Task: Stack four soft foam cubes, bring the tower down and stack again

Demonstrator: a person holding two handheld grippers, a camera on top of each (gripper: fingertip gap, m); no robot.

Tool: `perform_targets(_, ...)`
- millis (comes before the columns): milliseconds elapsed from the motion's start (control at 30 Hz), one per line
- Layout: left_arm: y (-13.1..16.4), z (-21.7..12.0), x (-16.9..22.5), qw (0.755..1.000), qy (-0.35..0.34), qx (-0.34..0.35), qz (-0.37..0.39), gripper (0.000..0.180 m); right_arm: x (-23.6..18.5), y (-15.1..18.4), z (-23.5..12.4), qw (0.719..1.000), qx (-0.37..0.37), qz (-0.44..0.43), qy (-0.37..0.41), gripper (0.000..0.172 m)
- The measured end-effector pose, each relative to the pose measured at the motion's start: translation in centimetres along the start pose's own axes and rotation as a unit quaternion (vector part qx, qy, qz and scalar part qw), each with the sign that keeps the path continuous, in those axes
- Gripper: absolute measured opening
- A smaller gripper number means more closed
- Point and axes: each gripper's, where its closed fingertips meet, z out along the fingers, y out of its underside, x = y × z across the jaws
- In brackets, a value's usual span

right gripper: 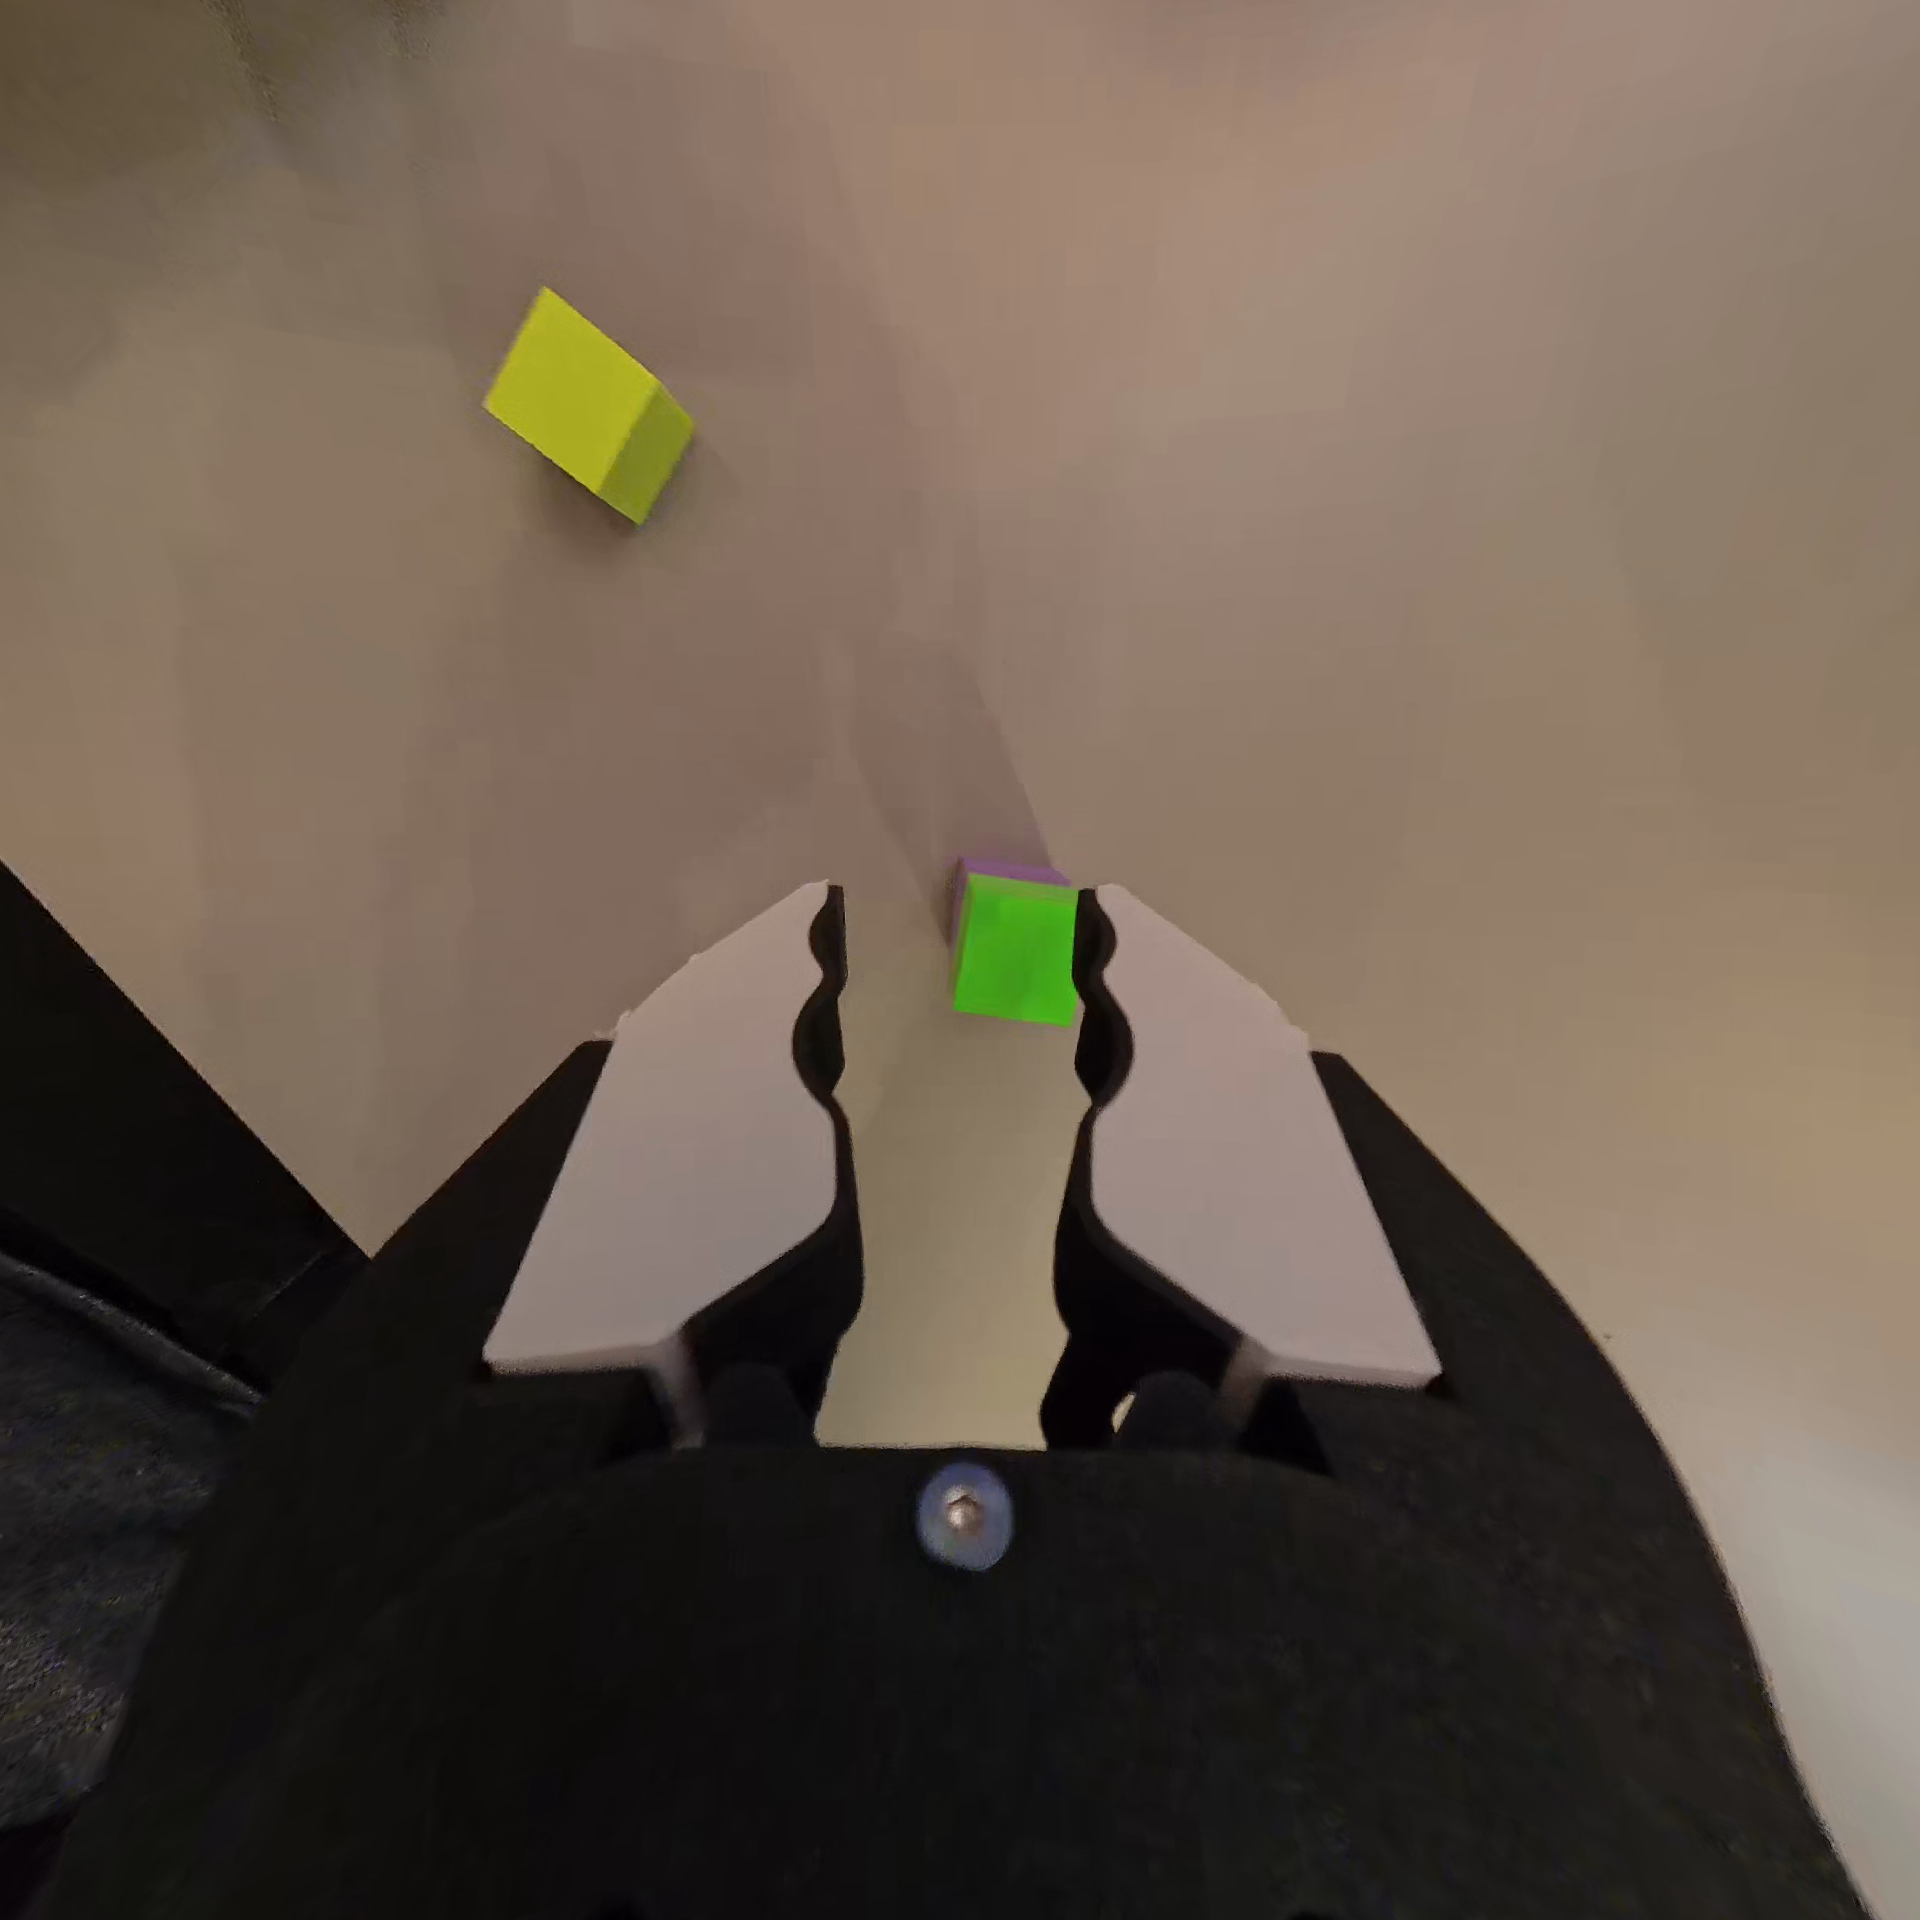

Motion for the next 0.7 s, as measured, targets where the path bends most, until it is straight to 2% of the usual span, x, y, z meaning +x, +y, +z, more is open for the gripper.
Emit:
perform_targets(167, 0.0, 0.0, 0.0, 1.000, 0.001, 0.000, -0.001, 0.020, -3.2, -4.1, 0.4, 0.998, 0.035, -0.012, -0.049, 0.041)
perform_targets(400, -0.1, 0.0, 0.0, 1.000, 0.007, 0.002, -0.005, 0.020, -7.8, -7.8, 4.8, 0.997, -0.004, 0.011, -0.080, 0.043)
perform_targets(567, 0.0, -0.1, 0.1, 1.000, 0.011, 0.002, -0.002, 0.020, -7.3, -7.8, 7.4, 0.998, -0.036, 0.028, -0.048, 0.042)
perform_targets(700, -0.1, -0.1, 0.2, 1.000, 0.015, 0.003, -0.003, 0.020, -7.3, -7.8, 7.9, 0.998, -0.035, 0.005, -0.044, 0.033)
